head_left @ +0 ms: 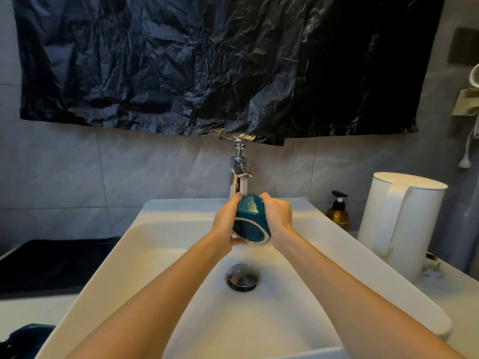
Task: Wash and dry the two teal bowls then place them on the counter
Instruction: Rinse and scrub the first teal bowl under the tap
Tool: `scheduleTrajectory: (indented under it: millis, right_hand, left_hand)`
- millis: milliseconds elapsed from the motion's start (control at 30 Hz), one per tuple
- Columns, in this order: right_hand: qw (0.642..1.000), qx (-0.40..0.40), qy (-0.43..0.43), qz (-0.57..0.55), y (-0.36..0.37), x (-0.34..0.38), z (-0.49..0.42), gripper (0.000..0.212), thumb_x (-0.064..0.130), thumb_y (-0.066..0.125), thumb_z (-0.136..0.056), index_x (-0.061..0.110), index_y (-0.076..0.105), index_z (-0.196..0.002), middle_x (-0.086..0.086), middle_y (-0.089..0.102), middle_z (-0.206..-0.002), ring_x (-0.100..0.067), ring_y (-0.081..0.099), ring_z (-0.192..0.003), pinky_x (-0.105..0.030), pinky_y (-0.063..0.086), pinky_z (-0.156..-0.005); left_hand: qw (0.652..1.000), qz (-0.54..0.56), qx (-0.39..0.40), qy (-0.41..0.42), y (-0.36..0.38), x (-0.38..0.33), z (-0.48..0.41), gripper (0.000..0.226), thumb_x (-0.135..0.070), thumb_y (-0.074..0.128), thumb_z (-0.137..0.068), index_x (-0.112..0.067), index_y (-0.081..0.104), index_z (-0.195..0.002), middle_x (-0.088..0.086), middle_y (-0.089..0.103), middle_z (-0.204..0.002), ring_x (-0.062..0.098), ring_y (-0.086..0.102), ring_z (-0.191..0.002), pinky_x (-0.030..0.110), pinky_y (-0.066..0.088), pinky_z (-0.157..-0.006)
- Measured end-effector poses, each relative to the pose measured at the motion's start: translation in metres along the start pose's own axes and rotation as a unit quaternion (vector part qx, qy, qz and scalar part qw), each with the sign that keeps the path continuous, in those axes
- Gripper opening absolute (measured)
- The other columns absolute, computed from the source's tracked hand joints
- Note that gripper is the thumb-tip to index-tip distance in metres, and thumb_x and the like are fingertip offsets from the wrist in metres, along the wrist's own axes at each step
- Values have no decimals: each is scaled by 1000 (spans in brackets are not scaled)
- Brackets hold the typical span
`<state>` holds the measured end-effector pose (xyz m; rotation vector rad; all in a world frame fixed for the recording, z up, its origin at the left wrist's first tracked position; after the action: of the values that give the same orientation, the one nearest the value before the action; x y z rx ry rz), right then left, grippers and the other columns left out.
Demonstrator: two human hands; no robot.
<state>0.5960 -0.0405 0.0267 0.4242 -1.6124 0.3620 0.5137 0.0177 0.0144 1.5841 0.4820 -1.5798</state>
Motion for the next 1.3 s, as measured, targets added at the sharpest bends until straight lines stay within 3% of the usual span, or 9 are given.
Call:
scheduleTrajectory:
  millis: [167,300,500,667,833,933,1033,1167,1300]
  right_hand:
    - [999,-1,-14,-48,-2,2,3,32,37,58,-90,14,64,-68,-14,69,-84,-33,68,-86,-43,56,-78]
    - [997,23,-71,-8,0,3,4,52,48,47,-94,1,64,-79,-18,70,-89,-33,67,-87,-49,56,-81]
    - [987,81,-121,70,15,0,13,45,49,32,-100,22,61,-78,-10,68,-90,-25,65,-88,-42,55,-81]
    - [1000,-10,16,-7,9,-5,10,30,37,42,-97,23,54,-73,-8,64,-89,-23,61,-82,-38,55,-77]
    - [994,-85,-54,33,-2,2,6,40,31,44,-96,18,56,-60,-4,61,-73,-23,59,-76,-36,50,-74]
    - [985,-93,-115,84,-3,2,6,42,32,45,-96,17,55,-59,-6,62,-73,-24,60,-78,-37,52,-73]
    - [985,-83,-117,94,-2,2,4,45,33,46,-95,19,51,-53,-9,64,-74,-27,62,-79,-43,54,-77]
    - [985,-103,-90,103,-10,8,-2,42,30,44,-95,12,56,-60,-11,62,-78,-27,55,-76,-36,41,-70]
    - [983,-77,-114,118,-8,6,2,44,32,46,-94,17,55,-54,-8,62,-70,-29,61,-78,-43,52,-75]
  left_hand:
    - [973,181,98,-108,7,5,8,49,-56,59,-82,-15,64,-109,14,64,-110,33,59,-100,54,51,-84]
    - [969,212,88,-97,6,4,5,45,-52,60,-81,-14,62,-107,15,63,-109,31,58,-98,52,51,-85]
    - [994,7,-46,101,-12,-2,-7,54,-43,70,-79,-26,41,-121,8,56,-117,21,58,-96,45,56,-78]
    - [964,-108,-27,240,1,5,-1,48,-43,68,-82,-33,40,-119,9,48,-123,19,57,-103,29,55,-80]
    - [963,-137,1,233,8,3,-2,43,-49,61,-85,-33,44,-121,2,56,-117,15,58,-102,35,52,-89]
    - [971,-163,23,172,7,-9,-4,32,-46,43,-97,-26,54,-120,-2,61,-102,7,55,-88,25,43,-77]
    - [948,-234,4,217,3,-14,-4,32,-33,29,-103,-22,57,-112,5,63,-107,5,56,-83,12,44,-65]
    - [851,-361,44,380,10,-2,6,39,-29,29,-104,-25,46,-139,-6,46,-139,3,41,-124,19,32,-105]
    - [894,-305,29,326,10,-7,-10,38,-30,27,-104,-29,50,-135,1,55,-132,13,52,-118,34,42,-106]
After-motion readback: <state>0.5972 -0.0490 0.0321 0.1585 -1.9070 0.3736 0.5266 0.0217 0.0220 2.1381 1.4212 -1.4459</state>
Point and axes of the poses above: each hand's wrist, its own z-axis away from the middle knuckle, its own y-axis out of the palm, x = y × z, the point moved 2 cm from there along -z, towards the middle knuckle
